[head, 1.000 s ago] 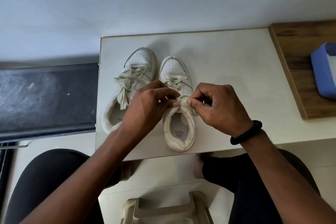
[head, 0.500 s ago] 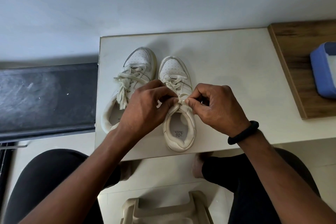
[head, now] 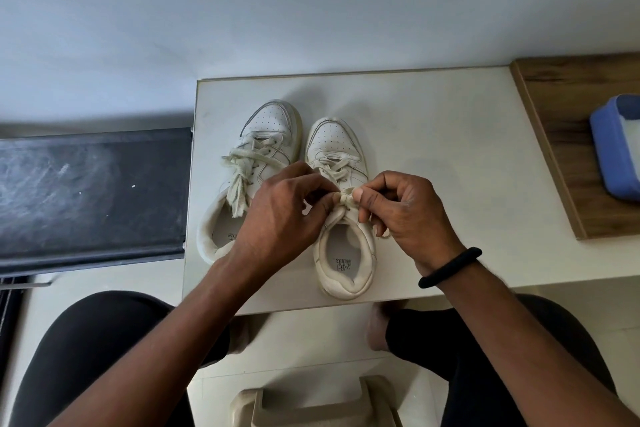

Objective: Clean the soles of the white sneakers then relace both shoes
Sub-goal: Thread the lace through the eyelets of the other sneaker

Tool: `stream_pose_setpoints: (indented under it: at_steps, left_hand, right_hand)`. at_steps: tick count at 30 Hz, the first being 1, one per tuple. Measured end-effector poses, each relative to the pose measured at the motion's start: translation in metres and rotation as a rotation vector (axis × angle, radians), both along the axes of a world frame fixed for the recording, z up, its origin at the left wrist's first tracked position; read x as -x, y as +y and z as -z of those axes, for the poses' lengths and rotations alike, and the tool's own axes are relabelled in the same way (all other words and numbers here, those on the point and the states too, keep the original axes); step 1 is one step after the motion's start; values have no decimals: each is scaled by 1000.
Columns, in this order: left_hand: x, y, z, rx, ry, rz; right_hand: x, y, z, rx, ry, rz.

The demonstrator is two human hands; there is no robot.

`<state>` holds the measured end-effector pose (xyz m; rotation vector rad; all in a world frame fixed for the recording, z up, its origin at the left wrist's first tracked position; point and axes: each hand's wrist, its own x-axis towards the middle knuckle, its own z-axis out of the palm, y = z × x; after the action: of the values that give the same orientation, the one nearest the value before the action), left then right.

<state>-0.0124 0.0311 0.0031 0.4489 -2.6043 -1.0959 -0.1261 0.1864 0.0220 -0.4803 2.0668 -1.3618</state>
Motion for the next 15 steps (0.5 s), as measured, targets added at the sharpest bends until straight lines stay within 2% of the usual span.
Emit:
stream_pose_setpoints:
  at_steps: [3,6,9,11,15]
  left_hand:
    - [0,0,1,4,12,2]
    - [0,-1,1,4,14,25]
    - [0,-6,3,-39,3,64]
    - [0,-8,4,-54,6,91]
    - [-1,-7,1,-27,51,131]
  right_hand:
    - [3,3,1,-61,7,-122]
    - [2,5,3,-162,195,-206]
    - [-4,3,3,-183,338,-167]
    - [-7,1,4,-176,296,-121]
    - [-9,-2,3,-133,36,-1]
